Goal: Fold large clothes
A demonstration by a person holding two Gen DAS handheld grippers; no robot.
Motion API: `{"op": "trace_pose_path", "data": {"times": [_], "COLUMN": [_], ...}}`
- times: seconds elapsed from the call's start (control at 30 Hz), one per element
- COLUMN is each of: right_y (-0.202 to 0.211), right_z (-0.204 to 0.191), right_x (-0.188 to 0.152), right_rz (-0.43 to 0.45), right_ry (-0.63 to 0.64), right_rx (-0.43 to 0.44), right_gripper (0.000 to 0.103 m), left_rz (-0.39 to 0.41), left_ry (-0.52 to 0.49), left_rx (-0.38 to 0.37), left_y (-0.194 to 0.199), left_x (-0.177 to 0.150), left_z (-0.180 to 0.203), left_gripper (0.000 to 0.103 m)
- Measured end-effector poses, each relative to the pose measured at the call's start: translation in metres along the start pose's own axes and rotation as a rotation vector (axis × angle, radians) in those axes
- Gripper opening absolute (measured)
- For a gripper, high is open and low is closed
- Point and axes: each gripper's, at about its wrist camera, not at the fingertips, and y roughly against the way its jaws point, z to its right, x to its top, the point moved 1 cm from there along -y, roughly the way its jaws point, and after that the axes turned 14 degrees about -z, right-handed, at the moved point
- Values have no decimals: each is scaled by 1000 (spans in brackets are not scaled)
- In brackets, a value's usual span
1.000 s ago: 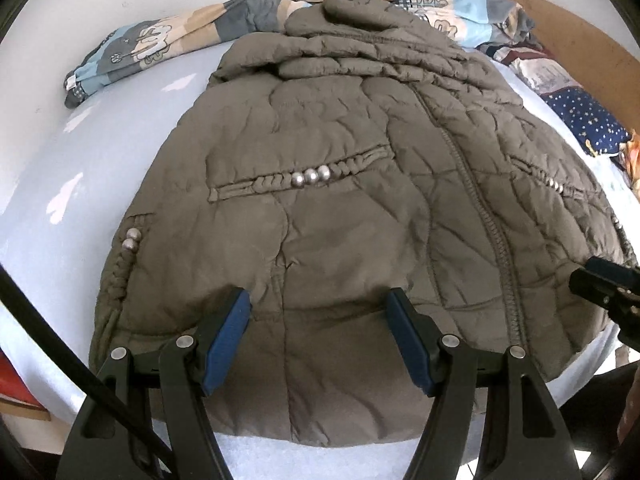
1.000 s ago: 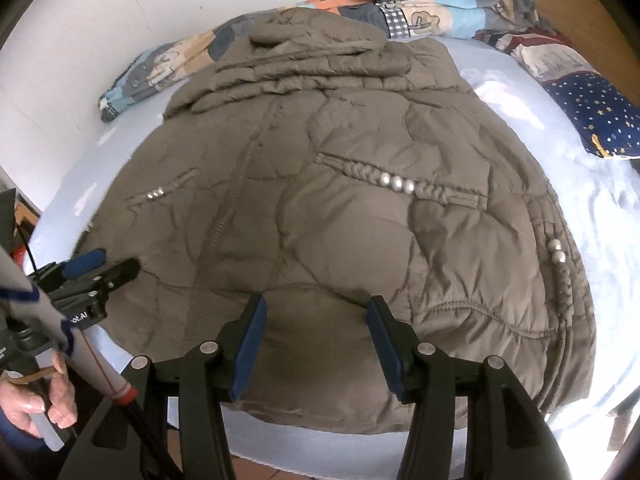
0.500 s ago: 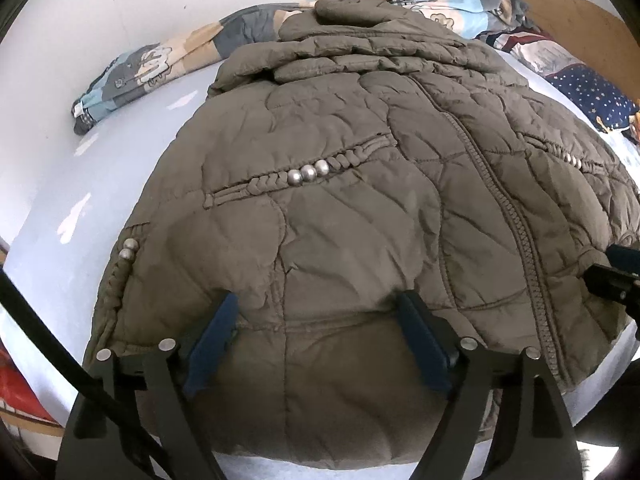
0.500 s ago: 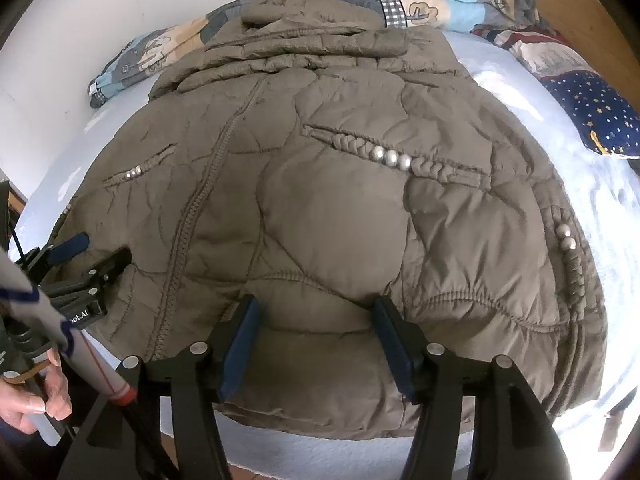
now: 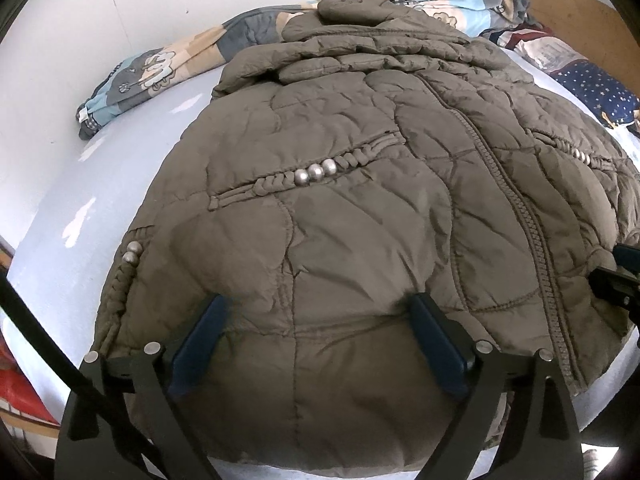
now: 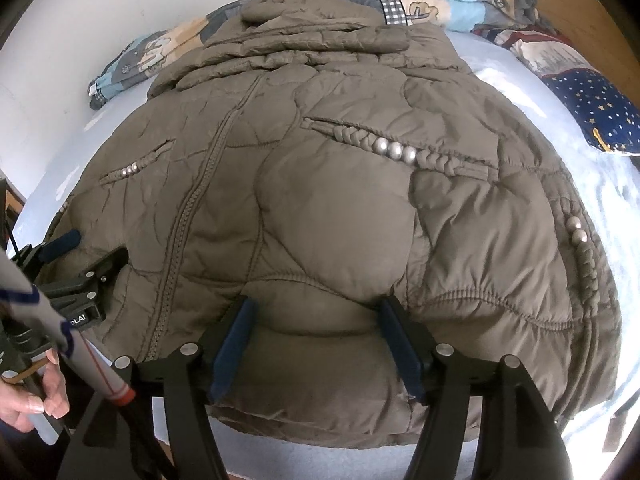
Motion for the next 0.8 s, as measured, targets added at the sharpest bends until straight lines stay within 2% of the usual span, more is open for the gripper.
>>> {"op": "trace_pose_path", "data": {"times": [0.37,0.8], "right_y": [0,0], "right_z": [1,-1], "right_x": [-1,-1], "right_rz": [4,5], "right_ry": [-2,-5], "right_rx": [2,1], "right_gripper": [71,72], "left_rz": [15,18], "left_ry": [-6,-7], "left_rx": [22,25], "left_y": [-3,-3], "left_x": [-1,-1], "left_z": [2,2], "left_gripper": [98,99]}}
